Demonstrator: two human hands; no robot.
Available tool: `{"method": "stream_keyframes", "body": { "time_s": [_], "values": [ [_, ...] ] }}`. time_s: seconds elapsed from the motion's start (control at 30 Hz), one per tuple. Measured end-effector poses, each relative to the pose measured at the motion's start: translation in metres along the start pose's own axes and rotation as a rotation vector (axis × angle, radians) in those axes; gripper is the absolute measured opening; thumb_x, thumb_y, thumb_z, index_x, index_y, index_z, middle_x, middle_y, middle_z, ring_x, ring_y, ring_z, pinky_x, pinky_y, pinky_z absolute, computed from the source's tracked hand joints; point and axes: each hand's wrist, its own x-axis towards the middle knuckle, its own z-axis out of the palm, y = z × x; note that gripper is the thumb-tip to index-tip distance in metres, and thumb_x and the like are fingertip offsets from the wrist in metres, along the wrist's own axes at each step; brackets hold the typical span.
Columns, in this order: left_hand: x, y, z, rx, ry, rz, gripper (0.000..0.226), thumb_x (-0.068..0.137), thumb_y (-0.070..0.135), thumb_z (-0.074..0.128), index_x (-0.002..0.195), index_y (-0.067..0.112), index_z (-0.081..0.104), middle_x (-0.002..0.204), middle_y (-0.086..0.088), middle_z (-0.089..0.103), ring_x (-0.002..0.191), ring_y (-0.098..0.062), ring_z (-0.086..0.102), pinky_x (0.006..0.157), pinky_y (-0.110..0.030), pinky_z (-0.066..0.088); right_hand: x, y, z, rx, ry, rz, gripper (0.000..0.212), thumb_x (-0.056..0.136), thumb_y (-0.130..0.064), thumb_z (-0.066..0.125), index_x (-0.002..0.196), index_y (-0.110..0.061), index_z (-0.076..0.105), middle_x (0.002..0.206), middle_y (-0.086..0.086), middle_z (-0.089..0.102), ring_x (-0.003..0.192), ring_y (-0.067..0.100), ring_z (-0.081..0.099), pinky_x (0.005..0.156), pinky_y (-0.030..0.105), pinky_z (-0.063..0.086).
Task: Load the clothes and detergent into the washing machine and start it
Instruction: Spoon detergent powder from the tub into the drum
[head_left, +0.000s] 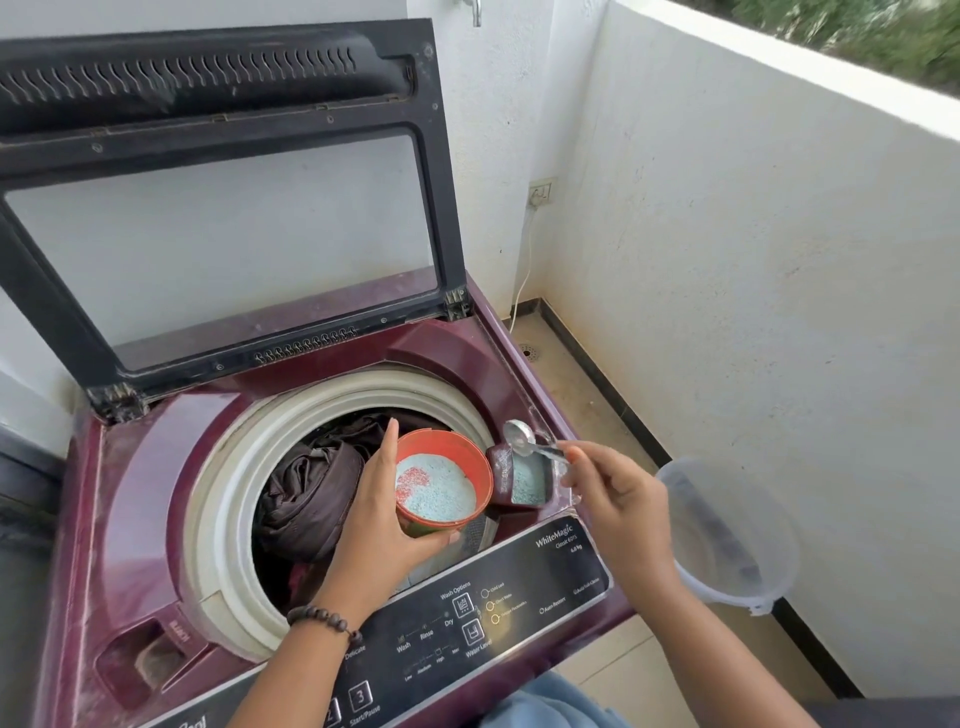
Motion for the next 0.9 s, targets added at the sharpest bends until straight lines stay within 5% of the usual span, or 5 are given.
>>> {"method": "stream_keyframes", "body": {
  "time_s": [0.17,0.47,0.6,0.8,0.9],
  "values": [
    [0.003,0.008,0.003,-0.062,-0.026,0.026,0.131,0.061,0.027,0.092,0.153,0.038,0.0,0.136,0.019,0.034,0.12,0.019,0.034,0.093,0.005,0.025,0.008,-0.027,0.014,0.536,-0.159,0.373,0.016,0.088,-0.02,0.061,0.089,-0.01,0.074,0.061,0.009,0.066,0.051,0.013,0.056,0.048,0.022,0.048],
    [-0.001,0.034,0.004,-0.094,-0.021,0.102,0.128,0.061,0.039,0.09,0.148,0.051,-0.003,0.146,0.018,0.033,0.133,0.011,0.03,0.099,0.002,0.025,0.012,-0.03,0.019,0.318,-0.174,0.374,0.009,0.087,-0.025,0.071,0.081,-0.018,0.07,0.056,0.01,0.065,0.051,0.028,0.051,0.058,0.044,0.052],
    [0.0,0.043,0.007,-0.128,-0.01,0.117,0.127,0.06,0.042,0.089,0.15,0.048,0.0,0.147,0.018,0.033,0.133,0.014,0.028,0.1,0.001,0.026,0.008,-0.032,0.01,-0.046,-0.128,0.129,0.008,0.09,-0.026,0.067,0.091,-0.027,0.075,0.071,-0.007,0.059,0.07,0.006,0.056,0.061,0.012,0.043],
    [0.008,0.065,0.009,-0.194,0.022,0.128,0.126,0.055,0.064,0.081,0.149,0.051,-0.001,0.152,0.014,0.03,0.137,0.01,0.03,0.105,-0.006,0.03,0.011,-0.033,-0.001,0.013,-0.352,0.107,0.083,0.077,-0.063,0.066,0.147,-0.043,0.025,0.129,-0.022,0.043,0.119,-0.005,0.046,0.092,0.007,0.041],
    [0.013,0.073,0.012,-0.191,0.02,0.154,0.132,0.055,0.055,0.086,0.15,0.05,-0.006,0.155,0.006,0.031,0.14,-0.002,0.034,0.112,-0.029,0.037,0.014,-0.031,-0.011,0.13,-0.466,0.138,0.115,0.066,-0.05,0.082,0.148,-0.049,0.002,0.141,-0.026,0.034,0.131,-0.009,0.037,0.1,0.003,0.032]
  ]
}}
